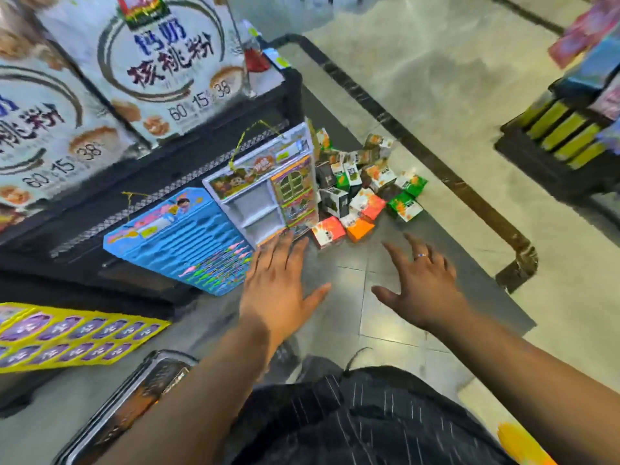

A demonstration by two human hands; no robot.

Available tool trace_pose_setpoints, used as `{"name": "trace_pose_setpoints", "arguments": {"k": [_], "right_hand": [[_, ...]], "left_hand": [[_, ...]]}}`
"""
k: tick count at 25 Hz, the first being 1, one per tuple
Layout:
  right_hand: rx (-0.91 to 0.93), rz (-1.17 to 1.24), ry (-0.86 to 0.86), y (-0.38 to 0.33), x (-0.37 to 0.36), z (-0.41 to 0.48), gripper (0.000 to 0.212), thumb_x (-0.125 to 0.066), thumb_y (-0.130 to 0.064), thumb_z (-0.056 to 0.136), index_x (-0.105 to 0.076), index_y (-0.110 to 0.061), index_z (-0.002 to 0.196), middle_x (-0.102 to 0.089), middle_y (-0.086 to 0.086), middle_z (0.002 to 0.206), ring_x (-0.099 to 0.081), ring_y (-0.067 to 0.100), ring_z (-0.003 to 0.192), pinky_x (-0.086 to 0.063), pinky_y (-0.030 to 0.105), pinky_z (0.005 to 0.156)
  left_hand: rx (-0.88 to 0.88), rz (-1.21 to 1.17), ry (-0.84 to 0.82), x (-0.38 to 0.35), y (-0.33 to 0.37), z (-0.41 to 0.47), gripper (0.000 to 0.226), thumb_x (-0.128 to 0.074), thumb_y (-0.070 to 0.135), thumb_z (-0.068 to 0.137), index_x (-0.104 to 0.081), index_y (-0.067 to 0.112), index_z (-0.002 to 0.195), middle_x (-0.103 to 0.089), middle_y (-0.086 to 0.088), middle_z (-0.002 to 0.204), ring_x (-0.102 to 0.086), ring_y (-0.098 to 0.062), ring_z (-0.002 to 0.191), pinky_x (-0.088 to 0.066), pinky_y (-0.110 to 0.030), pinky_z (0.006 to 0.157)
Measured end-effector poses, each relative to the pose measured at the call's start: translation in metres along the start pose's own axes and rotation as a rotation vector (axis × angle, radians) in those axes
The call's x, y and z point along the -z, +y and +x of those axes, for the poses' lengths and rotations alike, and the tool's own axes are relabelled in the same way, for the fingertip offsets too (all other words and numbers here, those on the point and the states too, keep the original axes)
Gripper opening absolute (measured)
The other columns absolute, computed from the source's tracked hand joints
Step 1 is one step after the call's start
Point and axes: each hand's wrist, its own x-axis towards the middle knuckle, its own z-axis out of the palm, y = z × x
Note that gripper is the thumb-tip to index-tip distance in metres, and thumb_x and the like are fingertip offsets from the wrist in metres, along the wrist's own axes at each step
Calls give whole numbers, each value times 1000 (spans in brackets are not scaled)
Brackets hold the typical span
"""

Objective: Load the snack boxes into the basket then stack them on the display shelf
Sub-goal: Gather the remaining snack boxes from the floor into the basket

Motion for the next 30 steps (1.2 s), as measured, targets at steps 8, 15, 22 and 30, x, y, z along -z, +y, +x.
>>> {"name": "trace_pose_setpoints", "arguments": {"k": [8, 15, 22, 30], "right_hand": [[-110, 95, 14, 102, 54, 66, 83, -54, -62, 87, -12, -35, 154, -10, 6, 163, -19, 34, 146, -21, 47, 116], [-131, 137, -57, 147, 83, 186, 83, -56, -59, 88, -12, -34, 153, -17, 6, 161, -21, 33, 145, -26, 45, 114], [-247, 388, -186, 201, 59, 344, 79, -64, -51, 85, -27, -28, 151, -31, 10, 153, -34, 35, 136, -36, 46, 108], [-216, 554, -313, 256, -101, 545, 75, -72, -39, 82, -39, -14, 145, -48, 19, 138, -42, 33, 131, -34, 36, 104]], "left_hand": [[-105, -50, -93, -2, 83, 125, 100, -7, 79, 73, -12, 24, 157, -16, -3, 163, -10, -24, 150, 5, -36, 120], [-107, -90, -146, -37, 103, 264, 83, -42, 68, 91, -15, 25, 156, -18, -2, 163, -11, -22, 151, -7, -39, 121], [-116, -88, -322, -98, 108, 421, 81, -42, 65, 93, -18, 18, 155, -22, -7, 161, -15, -26, 149, -10, -41, 122], [138, -217, -419, -291, 110, 535, 79, -55, 56, 86, -36, 11, 148, -39, -14, 152, -32, -31, 142, -21, -43, 118]]}}
